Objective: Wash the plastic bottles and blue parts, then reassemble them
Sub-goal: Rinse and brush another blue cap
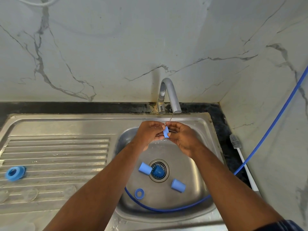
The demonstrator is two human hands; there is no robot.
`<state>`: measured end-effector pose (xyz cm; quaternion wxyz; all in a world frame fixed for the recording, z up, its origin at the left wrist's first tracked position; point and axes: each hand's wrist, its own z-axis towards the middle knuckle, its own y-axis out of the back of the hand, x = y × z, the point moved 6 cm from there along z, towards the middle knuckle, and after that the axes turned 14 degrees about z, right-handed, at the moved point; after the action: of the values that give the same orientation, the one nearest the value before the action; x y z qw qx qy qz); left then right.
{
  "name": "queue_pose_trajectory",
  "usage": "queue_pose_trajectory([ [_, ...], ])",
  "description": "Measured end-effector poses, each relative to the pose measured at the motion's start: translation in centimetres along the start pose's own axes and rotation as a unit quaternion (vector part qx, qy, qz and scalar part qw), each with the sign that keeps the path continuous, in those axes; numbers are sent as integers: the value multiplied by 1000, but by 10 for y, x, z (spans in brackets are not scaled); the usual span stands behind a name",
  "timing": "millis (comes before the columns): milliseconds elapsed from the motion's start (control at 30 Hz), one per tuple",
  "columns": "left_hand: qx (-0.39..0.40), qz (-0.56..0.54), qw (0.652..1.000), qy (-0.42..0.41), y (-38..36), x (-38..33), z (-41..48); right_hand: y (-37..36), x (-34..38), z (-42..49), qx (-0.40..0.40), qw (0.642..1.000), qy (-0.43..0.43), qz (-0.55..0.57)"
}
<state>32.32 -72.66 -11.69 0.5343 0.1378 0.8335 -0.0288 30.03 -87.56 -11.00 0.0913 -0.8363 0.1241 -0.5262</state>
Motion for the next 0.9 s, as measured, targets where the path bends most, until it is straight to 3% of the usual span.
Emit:
queue_pose_trajectory([
  [233, 7, -118, 992, 31, -2, 3, -2, 0, 3, -4, 2, 998, 56, -28],
  [400, 26, -183, 980, 72, -8, 12, -4, 0, 14, -5, -40, 962, 118, -243],
  [633, 26, -129, 985, 110, -14, 26, -5, -9, 25, -11, -72, 914, 152, -368],
  [900, 37, -55, 990, 125, -11, 24, -7, 4, 13, -7, -81, 933, 102, -336],
])
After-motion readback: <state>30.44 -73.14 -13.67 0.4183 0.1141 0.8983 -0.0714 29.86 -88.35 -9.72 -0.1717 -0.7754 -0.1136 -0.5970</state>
